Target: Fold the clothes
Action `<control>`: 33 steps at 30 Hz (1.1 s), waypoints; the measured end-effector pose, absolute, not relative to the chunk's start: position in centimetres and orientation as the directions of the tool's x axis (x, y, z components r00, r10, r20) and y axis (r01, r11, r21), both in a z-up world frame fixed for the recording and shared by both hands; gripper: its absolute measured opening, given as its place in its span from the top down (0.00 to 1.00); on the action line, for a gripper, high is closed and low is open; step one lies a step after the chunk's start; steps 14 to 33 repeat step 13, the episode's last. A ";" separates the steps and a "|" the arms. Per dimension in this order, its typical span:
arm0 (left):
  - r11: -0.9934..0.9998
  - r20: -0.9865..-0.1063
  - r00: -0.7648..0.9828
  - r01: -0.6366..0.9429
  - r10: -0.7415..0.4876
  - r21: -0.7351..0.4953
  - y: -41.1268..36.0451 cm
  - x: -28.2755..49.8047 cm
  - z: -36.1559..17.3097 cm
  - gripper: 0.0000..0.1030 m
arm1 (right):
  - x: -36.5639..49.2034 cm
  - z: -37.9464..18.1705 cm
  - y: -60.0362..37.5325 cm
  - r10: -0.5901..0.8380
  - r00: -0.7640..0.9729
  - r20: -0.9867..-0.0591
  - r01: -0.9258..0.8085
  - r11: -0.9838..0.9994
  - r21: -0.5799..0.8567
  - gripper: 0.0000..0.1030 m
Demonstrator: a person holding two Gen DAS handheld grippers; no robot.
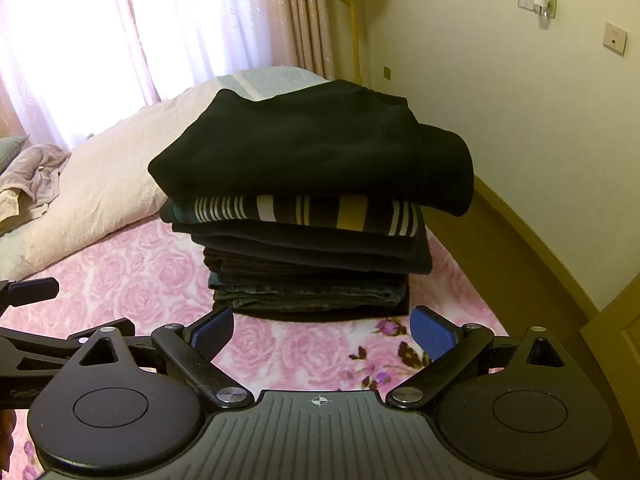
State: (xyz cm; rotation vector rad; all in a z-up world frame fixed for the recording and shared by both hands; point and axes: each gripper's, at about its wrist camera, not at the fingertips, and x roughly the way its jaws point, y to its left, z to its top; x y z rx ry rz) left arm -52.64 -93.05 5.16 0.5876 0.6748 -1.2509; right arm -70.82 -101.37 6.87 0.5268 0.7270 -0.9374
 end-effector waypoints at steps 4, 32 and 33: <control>0.214 -0.741 0.169 0.976 -0.650 0.034 -93.2 -52.8 5.1 0.02 | -71.0 6.8 -101.4 -0.528 0.390 -0.754 0.863 0.496 0.099 0.05; 0.209 -0.742 0.156 0.978 -0.652 0.022 -93.4 -53.0 4.9 0.02 | -71.2 6.4 -101.5 -0.522 0.388 -0.759 0.863 0.496 0.101 0.05; 0.209 -0.742 0.156 0.978 -0.652 0.022 -93.4 -53.0 4.9 0.02 | -71.2 6.4 -101.5 -0.522 0.388 -0.759 0.863 0.496 0.101 0.05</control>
